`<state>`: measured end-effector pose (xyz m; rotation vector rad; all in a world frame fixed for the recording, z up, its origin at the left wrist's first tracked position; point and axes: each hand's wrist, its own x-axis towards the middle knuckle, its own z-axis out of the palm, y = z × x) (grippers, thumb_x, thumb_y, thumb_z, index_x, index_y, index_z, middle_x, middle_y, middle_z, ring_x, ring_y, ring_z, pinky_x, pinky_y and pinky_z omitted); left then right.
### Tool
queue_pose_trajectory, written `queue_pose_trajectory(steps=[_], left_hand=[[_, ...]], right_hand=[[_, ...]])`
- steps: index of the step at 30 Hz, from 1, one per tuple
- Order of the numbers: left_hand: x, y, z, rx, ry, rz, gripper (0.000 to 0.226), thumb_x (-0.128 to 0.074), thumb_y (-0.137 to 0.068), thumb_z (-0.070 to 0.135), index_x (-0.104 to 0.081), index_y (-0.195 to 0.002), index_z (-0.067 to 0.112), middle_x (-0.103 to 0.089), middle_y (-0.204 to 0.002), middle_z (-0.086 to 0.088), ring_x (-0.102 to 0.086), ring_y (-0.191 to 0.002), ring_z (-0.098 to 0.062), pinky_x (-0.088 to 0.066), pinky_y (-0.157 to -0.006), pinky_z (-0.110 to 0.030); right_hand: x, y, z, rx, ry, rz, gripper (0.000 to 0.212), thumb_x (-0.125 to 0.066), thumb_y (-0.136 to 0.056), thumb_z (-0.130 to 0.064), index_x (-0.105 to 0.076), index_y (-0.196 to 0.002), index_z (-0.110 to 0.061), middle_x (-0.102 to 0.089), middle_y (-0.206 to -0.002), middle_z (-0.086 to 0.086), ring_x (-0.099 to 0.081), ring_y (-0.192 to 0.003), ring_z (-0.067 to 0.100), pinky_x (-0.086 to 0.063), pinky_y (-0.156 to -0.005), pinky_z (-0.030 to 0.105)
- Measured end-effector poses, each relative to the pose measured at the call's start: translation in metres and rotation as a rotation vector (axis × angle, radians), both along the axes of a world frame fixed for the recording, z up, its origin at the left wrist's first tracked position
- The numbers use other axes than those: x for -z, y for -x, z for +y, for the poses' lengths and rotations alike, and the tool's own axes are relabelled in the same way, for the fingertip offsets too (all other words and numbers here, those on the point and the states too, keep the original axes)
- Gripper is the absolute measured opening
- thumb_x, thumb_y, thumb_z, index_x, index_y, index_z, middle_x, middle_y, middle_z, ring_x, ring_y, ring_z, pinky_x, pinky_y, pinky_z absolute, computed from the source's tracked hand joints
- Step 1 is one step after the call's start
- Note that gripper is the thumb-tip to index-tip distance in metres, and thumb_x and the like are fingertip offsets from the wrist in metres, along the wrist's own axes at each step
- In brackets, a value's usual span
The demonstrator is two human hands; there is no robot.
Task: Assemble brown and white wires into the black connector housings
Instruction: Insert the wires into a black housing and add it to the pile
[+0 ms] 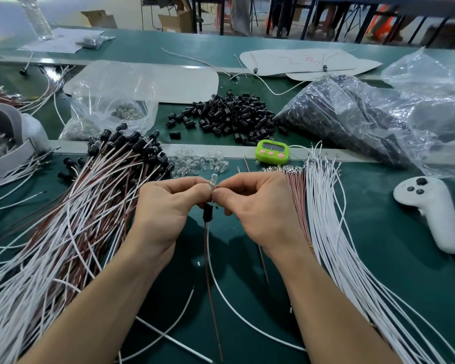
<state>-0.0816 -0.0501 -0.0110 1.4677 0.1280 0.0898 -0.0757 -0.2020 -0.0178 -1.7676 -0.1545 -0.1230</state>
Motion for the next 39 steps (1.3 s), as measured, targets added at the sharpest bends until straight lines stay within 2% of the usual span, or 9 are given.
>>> queue_pose_trajectory(steps=[2,6,13,20,29,33,37,39], left_hand=[[0.0009,-0.0004,-0.0003,-0.012,0.023,0.025,0.028,-0.075,-0.081,-0.005,-0.080,-0.064,0.017,-0.070,-0.062,-0.001,-0.058,-0.054,-0.005,-0.046,-0.055,-0.011],[0.0019,0.0008,-0.0032,-0.027,0.062,0.046,0.029,-0.076,-0.081,-0.004,-0.080,-0.064,0.019,-0.072,-0.063,0.000,-0.061,-0.054,-0.004,-0.046,-0.055,-0.010],[0.0015,0.0000,-0.0027,-0.023,0.033,0.009,0.031,-0.077,-0.080,-0.003,-0.081,-0.065,0.024,-0.074,-0.066,0.004,-0.065,-0.062,-0.002,-0.049,-0.064,-0.010],[0.0024,0.0001,-0.0014,-0.003,-0.023,-0.027,0.028,-0.078,-0.080,-0.003,-0.082,-0.068,0.023,-0.075,-0.070,0.003,-0.066,-0.069,-0.005,-0.052,-0.071,-0.012],[0.0040,-0.0017,0.0000,0.043,-0.037,-0.019,0.025,-0.076,-0.080,-0.004,-0.081,-0.070,0.018,-0.075,-0.073,0.001,-0.067,-0.070,-0.005,-0.051,-0.071,-0.012],[0.0041,-0.0023,0.0006,0.046,0.000,0.015,0.026,-0.075,-0.081,-0.003,-0.082,-0.070,0.020,-0.075,-0.073,0.003,-0.066,-0.070,-0.004,-0.051,-0.072,-0.011],[0.0050,-0.0018,0.0001,0.053,0.058,0.059,0.028,-0.074,-0.083,-0.001,-0.082,-0.068,0.022,-0.073,-0.068,0.007,-0.062,-0.061,0.001,-0.048,-0.064,-0.009],[0.0055,-0.0026,0.0003,0.062,0.051,0.080,0.024,-0.076,-0.082,0.001,-0.082,-0.071,0.021,-0.074,-0.072,0.004,-0.065,-0.067,-0.003,-0.051,-0.072,-0.015]], right_hand=[[0.0016,-0.0006,0.0015,0.027,0.006,0.009,0.004,-0.081,-0.076,-0.025,-0.081,-0.076,-0.021,-0.073,-0.063,-0.002,-0.064,-0.054,0.009,-0.052,-0.055,0.026],[0.0018,-0.0024,0.0003,0.026,0.000,0.027,0.004,-0.078,-0.078,-0.019,-0.082,-0.078,-0.017,-0.074,-0.065,0.001,-0.064,-0.054,0.010,-0.054,-0.056,0.030],[-0.0011,-0.0027,-0.0027,0.014,0.062,0.015,0.007,-0.083,-0.082,-0.011,-0.083,-0.080,-0.017,-0.071,-0.059,-0.002,-0.061,-0.050,0.007,-0.048,-0.054,0.021],[-0.0036,0.0003,-0.0039,0.048,0.155,-0.022,0.006,-0.084,-0.082,-0.012,-0.084,-0.081,-0.018,-0.068,-0.056,-0.018,-0.063,-0.051,-0.002,-0.044,-0.053,0.008],[-0.0052,0.0022,-0.0039,0.063,0.181,-0.027,0.008,-0.086,-0.081,-0.015,-0.084,-0.079,-0.022,-0.072,-0.061,-0.017,-0.065,-0.052,-0.002,-0.048,-0.054,0.011],[-0.0050,0.0023,-0.0031,0.060,0.176,-0.034,0.009,-0.085,-0.082,-0.014,-0.084,-0.080,-0.022,-0.069,-0.057,-0.019,-0.064,-0.051,-0.002,-0.046,-0.053,0.009],[-0.0051,0.0010,-0.0025,0.066,0.153,-0.025,0.008,-0.084,-0.082,-0.013,-0.084,-0.078,-0.020,-0.068,-0.054,-0.012,-0.061,-0.048,0.002,-0.045,-0.051,0.013],[-0.0055,0.0010,-0.0033,0.067,0.158,-0.025,0.008,-0.084,-0.082,-0.013,-0.083,-0.078,-0.020,-0.069,-0.055,-0.012,-0.062,-0.048,0.002,-0.046,-0.052,0.013]])
